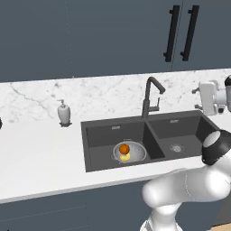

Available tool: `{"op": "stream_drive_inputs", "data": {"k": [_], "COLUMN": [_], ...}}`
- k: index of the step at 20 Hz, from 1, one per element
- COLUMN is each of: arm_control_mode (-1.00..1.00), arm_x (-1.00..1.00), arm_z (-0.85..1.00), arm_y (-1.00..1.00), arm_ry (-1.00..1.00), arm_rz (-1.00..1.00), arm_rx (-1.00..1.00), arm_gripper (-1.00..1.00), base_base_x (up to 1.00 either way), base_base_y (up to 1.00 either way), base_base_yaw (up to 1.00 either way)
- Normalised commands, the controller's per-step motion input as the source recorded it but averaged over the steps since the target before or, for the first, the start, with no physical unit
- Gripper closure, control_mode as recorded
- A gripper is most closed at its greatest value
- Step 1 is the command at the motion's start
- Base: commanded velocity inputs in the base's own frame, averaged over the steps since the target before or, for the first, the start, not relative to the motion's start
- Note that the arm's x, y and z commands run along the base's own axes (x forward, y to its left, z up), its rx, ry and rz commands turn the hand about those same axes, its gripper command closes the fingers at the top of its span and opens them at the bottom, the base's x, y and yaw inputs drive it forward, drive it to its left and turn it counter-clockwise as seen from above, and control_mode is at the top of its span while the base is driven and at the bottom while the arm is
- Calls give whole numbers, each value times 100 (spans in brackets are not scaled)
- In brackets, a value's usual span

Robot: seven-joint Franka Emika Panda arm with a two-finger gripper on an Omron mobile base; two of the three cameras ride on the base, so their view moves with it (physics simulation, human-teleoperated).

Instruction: Put the colander in the sink, put the banana, orange in the colander, and turn on the sink faucet and pour water over the colander.

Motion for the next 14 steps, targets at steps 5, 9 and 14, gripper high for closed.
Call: {"op": "stream_drive_inputs", "data": {"k": [5, 9, 14], "arm_control_mode": [-100, -100, -100], "arm_x": [61, 62, 58], "arm_z": [-6, -15, -18], "arm_y": [0, 0, 0], "arm_ry": [0, 0, -1], "arm_rz": [6, 8, 11], "arm_rx": [1, 15, 20], "arm_gripper": [-100, -100, -100], "base_base_x": [0, 0, 0], "base_base_y": [0, 0, 0], "base_base_yaw": [0, 0, 0]}}
